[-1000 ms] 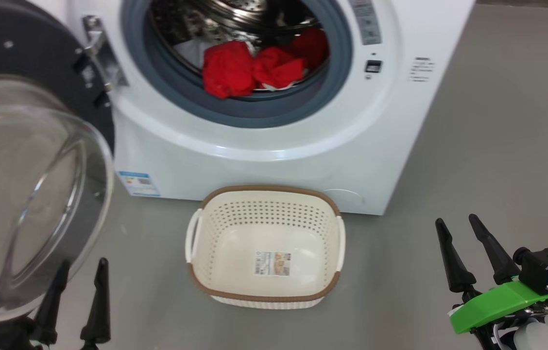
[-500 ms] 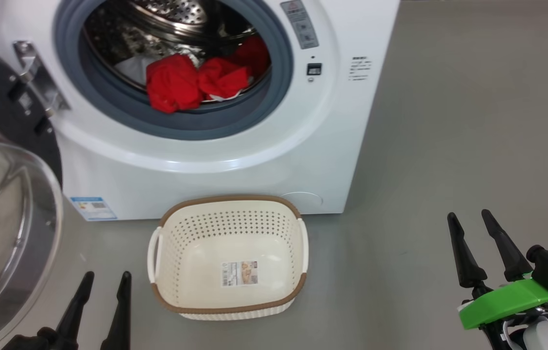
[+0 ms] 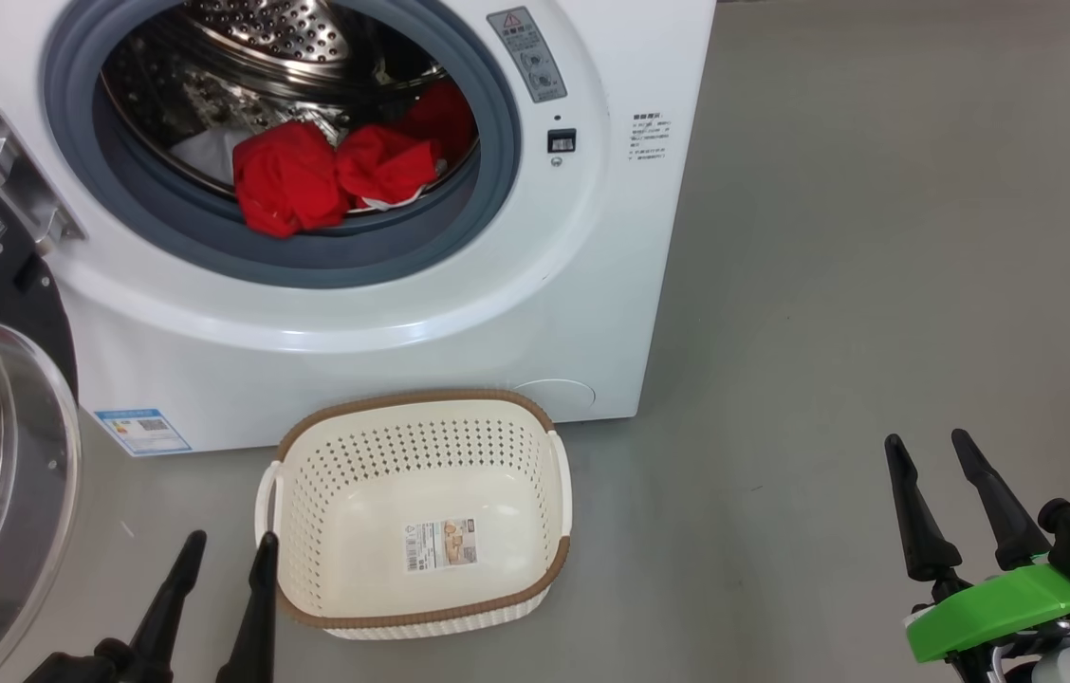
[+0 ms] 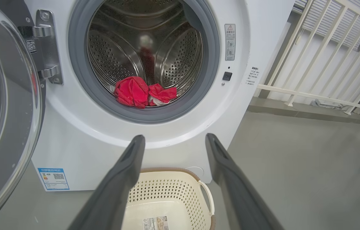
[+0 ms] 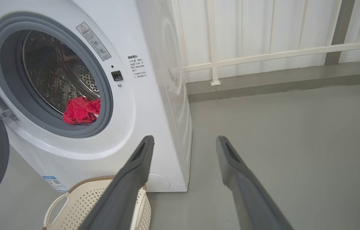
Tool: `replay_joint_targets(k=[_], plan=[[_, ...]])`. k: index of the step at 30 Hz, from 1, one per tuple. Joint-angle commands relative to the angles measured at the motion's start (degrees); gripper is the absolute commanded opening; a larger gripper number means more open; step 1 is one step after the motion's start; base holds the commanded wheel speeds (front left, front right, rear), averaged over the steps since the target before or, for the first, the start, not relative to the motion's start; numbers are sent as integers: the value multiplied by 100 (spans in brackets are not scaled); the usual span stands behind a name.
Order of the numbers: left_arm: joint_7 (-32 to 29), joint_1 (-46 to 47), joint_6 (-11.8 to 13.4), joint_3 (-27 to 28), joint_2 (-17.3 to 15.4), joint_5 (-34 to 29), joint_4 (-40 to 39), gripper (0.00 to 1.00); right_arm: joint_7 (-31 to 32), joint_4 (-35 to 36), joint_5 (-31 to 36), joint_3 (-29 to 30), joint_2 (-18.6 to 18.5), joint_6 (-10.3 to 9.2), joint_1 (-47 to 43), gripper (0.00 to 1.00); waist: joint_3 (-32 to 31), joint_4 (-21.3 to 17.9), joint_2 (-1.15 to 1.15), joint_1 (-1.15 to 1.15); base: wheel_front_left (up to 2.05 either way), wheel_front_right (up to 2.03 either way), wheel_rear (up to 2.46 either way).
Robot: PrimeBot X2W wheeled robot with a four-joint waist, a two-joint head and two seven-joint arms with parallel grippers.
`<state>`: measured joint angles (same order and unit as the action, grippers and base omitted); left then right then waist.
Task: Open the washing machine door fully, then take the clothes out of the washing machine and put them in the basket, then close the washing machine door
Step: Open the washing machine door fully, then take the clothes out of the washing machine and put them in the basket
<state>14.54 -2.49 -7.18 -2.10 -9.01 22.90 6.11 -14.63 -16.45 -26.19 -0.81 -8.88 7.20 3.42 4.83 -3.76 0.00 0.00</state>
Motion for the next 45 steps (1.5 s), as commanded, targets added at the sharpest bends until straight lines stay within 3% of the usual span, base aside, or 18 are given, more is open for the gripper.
replay_joint_targets(k=[1, 29, 45], plan=[[46, 122, -31, 165, -70, 61, -128, 100, -37, 129, 96, -92, -97, 29, 45, 100, 0, 3, 0, 0, 0, 0, 0], [46, 150, -31, 189, -84, -10, -234, 100, -37, 90, 182, -115, -99, 29, 89, 100, 85, 82, 0, 0, 2, -2, 0], [46, 293, -31, 150, -130, 28, -256, 100, -37, 102, 213, -112, -39, 29, 138, 100, 190, 93, 0, 0, 111, -114, 3]])
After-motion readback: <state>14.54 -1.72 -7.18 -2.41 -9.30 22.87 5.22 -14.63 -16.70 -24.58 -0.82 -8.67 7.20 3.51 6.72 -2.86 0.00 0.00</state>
